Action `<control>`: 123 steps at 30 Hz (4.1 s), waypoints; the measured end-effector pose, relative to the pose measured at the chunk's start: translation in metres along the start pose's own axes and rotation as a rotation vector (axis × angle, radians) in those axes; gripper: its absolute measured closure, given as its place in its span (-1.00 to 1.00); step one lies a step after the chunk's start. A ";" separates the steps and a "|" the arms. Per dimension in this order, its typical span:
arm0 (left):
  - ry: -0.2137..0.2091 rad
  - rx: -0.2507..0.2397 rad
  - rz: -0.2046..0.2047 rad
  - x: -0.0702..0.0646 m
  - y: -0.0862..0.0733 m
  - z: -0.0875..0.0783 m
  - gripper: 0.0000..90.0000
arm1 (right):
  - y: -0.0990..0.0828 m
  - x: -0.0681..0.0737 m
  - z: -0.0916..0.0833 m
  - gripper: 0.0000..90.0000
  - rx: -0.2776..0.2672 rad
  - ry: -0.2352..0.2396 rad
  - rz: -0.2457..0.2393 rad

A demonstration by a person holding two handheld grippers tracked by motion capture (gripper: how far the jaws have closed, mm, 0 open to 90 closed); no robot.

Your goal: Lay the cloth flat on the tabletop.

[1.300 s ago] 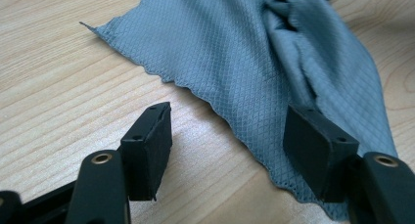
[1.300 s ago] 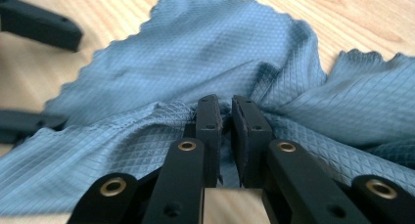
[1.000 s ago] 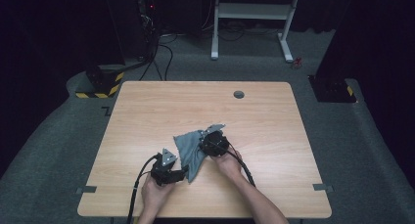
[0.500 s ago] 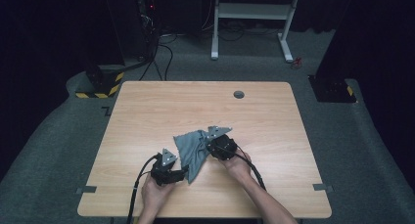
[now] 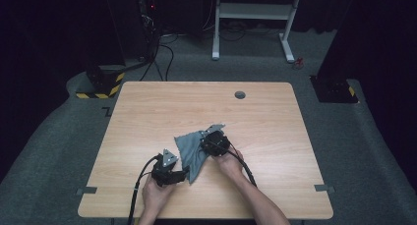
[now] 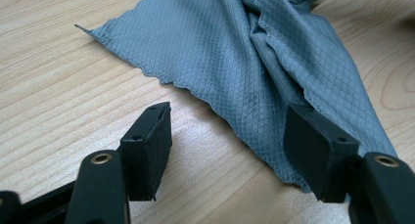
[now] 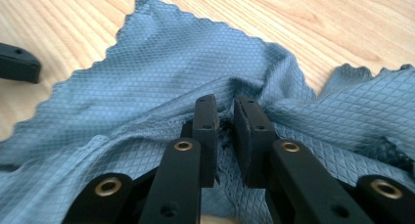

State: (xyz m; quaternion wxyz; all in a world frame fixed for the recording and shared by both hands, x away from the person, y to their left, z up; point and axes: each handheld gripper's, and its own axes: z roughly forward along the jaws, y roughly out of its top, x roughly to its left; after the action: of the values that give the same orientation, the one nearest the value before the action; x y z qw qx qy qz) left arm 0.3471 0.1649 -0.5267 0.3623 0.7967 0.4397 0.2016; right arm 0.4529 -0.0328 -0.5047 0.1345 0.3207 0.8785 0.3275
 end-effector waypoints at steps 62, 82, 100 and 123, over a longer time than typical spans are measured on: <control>0.003 -0.002 -0.002 0.015 0.005 0.006 -0.17 | -0.152 -0.005 -0.124 0.97 0.001 -0.018 -0.053; -0.197 0.023 0.115 -0.029 -0.006 -0.030 0.36 | -0.139 -0.021 -0.117 0.72 -0.054 -0.036 0.016; -0.199 0.106 0.148 -0.033 -0.027 -0.053 0.56 | -0.149 -0.023 -0.118 0.69 -0.043 -0.034 0.034; -0.099 0.060 0.092 -0.014 -0.002 -0.014 0.08 | -0.166 -0.007 -0.135 0.98 -0.020 0.018 -0.034</control>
State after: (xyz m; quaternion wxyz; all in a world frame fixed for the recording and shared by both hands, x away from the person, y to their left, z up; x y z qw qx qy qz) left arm 0.3296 0.1598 -0.5188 0.3499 0.8356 0.3901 0.1650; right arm 0.3191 -0.1997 -0.5136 0.1354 0.3012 0.8817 0.3369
